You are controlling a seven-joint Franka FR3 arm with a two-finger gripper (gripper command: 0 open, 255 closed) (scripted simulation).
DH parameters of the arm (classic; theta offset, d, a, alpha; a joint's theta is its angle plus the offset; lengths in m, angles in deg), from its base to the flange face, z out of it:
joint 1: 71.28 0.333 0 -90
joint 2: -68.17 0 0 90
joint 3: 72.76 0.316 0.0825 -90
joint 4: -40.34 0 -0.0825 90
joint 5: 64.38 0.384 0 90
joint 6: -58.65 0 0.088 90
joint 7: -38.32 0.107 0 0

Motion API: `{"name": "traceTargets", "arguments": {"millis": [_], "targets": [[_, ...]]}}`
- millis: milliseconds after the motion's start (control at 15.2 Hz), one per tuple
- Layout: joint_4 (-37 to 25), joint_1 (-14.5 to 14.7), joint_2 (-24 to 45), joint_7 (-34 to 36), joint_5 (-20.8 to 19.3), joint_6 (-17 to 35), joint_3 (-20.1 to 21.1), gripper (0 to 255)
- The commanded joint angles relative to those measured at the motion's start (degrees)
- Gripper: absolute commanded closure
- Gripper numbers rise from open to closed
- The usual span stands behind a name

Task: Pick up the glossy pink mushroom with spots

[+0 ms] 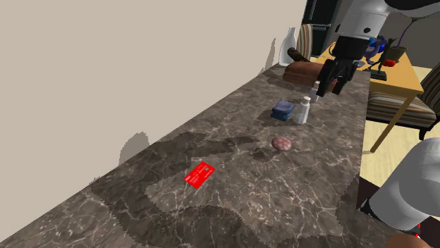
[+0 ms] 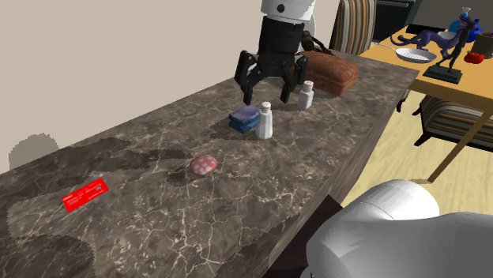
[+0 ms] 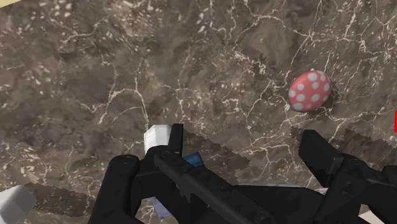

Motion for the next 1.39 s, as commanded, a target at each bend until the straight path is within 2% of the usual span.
{"name": "traceTargets", "arguments": {"millis": [0,462,924,1320], "targets": [[0.0,0.0,0.0,0.0,0.0,0.0,0.0,0],[5.1,1.9,3.1,10.3,5.0,8.0,9.8,0],[6.3,3.7,11.1,20.6,9.0,16.9,19.6,0],[9.5,3.9,12.4,20.6,9.7,21.4,20.7,0]]}}
